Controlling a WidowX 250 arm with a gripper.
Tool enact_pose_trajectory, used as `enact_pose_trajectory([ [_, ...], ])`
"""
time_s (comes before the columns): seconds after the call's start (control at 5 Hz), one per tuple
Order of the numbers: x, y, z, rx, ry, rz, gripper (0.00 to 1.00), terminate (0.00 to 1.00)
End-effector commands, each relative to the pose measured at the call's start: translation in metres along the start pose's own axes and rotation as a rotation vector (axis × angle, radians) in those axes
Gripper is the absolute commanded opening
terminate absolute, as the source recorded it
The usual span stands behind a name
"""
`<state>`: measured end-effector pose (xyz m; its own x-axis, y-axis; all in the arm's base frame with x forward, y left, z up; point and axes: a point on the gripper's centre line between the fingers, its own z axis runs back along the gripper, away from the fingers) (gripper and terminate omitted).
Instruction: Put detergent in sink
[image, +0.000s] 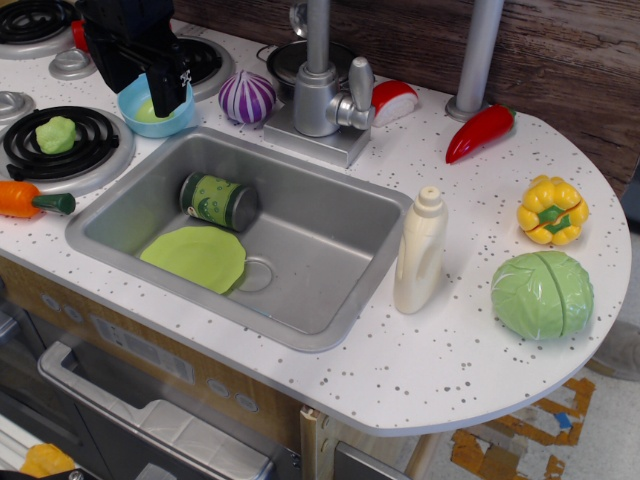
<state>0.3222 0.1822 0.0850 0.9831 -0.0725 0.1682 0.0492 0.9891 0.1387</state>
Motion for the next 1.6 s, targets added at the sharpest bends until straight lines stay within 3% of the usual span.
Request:
enact_pose_trajectory([
  [0.0,0.0,0.0,0.0,0.0,0.0,0.0,1.0,0.0],
  [0.2,0.018,-0.034,0.033,-0.011,0.034,0.098,1.0,0.0],
  [0.6,0.053,-0.118,0.074,0.003,0.057,0.182,1.0,0.0],
  [0.8,0.06,-0.16,0.094,0.026,0.047,0.143,1.0,0.0],
  [1.0,0.06,-0.203,0.106,-0.013,0.058,0.165,1.0,0.0],
  [1.2,0.053,-0.228,0.098,0.014,0.066,0.219,1.0,0.0],
  [1.4,0.044,-0.23,0.09,0.001,0.05,0.253,1.0,0.0],
])
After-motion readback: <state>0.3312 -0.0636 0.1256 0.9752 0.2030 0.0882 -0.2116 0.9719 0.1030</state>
